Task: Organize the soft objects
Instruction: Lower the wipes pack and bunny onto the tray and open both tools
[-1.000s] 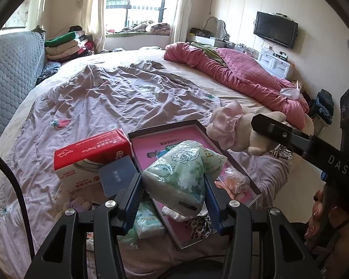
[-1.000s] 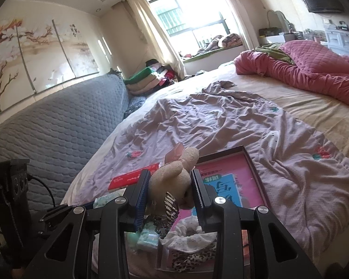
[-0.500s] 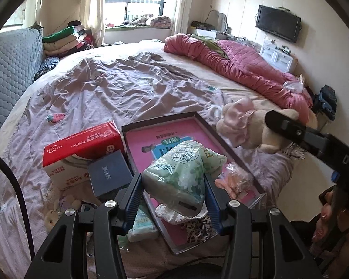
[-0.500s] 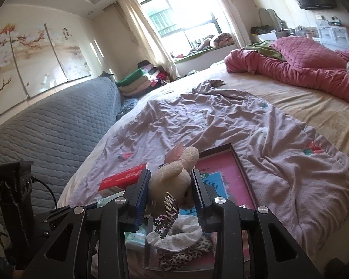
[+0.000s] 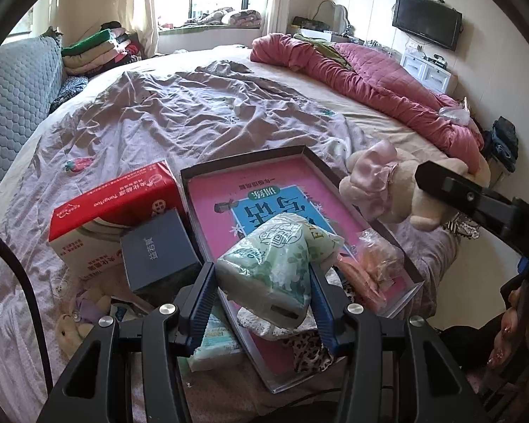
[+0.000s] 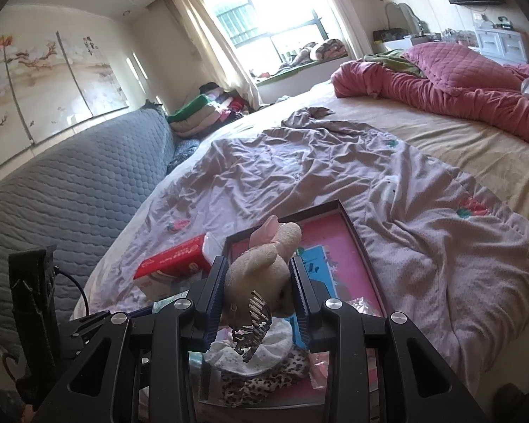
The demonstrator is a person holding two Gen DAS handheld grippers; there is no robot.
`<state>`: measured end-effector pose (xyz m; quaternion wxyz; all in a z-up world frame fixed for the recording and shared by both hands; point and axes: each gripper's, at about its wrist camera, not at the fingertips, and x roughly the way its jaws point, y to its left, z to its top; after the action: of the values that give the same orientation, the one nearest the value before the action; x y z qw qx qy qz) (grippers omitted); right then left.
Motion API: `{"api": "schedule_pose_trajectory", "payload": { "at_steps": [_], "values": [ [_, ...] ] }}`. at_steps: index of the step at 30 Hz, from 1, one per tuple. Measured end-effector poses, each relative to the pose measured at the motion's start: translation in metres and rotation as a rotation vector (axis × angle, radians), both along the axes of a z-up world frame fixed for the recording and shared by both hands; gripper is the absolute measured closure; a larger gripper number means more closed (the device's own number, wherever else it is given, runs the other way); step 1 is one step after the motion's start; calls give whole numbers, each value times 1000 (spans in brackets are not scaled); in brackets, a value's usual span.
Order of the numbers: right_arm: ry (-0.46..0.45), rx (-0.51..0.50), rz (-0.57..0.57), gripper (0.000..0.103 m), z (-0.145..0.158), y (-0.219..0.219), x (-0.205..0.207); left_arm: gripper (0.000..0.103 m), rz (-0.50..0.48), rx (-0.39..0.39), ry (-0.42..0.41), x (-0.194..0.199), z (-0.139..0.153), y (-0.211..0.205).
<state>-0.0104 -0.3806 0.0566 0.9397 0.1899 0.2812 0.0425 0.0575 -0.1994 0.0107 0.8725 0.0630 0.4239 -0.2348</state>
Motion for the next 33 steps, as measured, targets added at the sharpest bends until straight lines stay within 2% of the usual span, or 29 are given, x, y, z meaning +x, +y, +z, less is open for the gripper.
{"api": "schedule_pose_trajectory", "payload": {
  "at_steps": [14, 19, 22, 33],
  "values": [
    [69, 2, 11, 67, -35, -2, 16, 52, -10, 31, 25, 14, -26, -10],
    [76, -2, 11, 67, -41, -2, 19, 52, -26, 25, 26, 15, -31, -13],
    [90, -2, 9, 66, -44, -2, 21, 52, -28, 55, 35, 17, -38, -16],
    [100, -10, -1, 66, -52, 2, 27, 52, -49, 42, 81, 22, -55, -19]
  ]
}}
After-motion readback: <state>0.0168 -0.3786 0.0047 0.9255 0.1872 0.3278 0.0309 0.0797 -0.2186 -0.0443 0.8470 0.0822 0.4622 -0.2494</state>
